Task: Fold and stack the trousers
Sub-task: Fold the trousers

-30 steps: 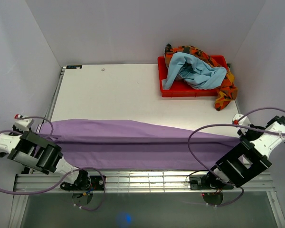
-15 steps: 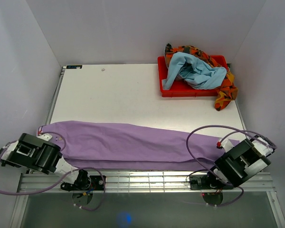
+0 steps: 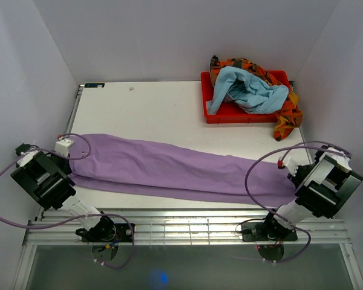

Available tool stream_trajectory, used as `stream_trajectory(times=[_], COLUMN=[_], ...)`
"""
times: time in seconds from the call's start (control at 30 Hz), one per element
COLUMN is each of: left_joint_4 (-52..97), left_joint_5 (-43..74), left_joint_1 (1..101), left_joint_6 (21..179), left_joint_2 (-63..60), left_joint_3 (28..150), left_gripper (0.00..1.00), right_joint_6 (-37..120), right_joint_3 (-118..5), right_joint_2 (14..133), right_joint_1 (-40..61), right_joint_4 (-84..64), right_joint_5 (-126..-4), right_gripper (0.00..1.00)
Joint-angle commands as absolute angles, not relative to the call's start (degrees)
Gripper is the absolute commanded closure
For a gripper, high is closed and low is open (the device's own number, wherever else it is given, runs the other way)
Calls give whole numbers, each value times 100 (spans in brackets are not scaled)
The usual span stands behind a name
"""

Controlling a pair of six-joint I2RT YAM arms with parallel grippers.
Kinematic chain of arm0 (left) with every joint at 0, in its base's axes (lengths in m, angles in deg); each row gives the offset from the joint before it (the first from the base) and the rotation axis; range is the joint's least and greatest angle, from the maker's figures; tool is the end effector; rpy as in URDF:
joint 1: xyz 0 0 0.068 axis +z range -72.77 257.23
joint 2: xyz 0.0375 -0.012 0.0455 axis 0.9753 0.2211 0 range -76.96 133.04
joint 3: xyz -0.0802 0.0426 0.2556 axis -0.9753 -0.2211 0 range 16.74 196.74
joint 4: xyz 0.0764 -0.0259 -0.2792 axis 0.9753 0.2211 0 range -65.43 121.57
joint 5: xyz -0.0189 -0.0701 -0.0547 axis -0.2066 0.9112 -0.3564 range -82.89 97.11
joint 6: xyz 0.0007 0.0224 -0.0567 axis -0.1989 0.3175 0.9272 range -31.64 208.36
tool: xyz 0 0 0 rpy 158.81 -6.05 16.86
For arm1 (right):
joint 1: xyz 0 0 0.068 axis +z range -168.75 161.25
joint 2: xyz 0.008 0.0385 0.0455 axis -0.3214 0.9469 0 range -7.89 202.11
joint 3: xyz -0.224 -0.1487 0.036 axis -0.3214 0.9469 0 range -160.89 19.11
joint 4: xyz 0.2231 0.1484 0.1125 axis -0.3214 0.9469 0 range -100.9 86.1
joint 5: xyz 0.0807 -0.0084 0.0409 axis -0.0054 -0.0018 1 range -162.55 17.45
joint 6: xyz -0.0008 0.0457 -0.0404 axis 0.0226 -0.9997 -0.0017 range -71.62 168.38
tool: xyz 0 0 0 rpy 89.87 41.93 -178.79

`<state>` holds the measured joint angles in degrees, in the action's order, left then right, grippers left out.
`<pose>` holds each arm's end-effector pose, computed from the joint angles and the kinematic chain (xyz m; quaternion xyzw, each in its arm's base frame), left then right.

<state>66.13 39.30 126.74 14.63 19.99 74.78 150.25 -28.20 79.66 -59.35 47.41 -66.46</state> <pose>0.2281 0.2297 0.1364 0.2234 0.9313 -0.0611 0.2810 0.1856 -0.1527 0.1252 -0.5040 0.8589 0.0874 0.0262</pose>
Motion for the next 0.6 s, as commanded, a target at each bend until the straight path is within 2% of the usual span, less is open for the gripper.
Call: stream_trajectory(times=[0.0,0.37,0.57], left_joint_4=[6631,7061,7203], left_joint_5=[3823,4024,4428], left_joint_1=[12645,12645,12732], left_joint_6=[2429,2543,2640], left_joint_2=[2323,2087,1779], left_joint_3=[7930,8080,8774], left_gripper=[100,100,100], right_joint_6=[14928,15051,15165], right_joint_3=[-3476,-3776,-4003], right_joint_2=[8035,7948,7640], right_joint_1=[-5654,-5601,-5742], right_joint_4=[2980,3199,3331], right_joint_5=[-5646,-5699,-5550], right_gripper=[92,92,92])
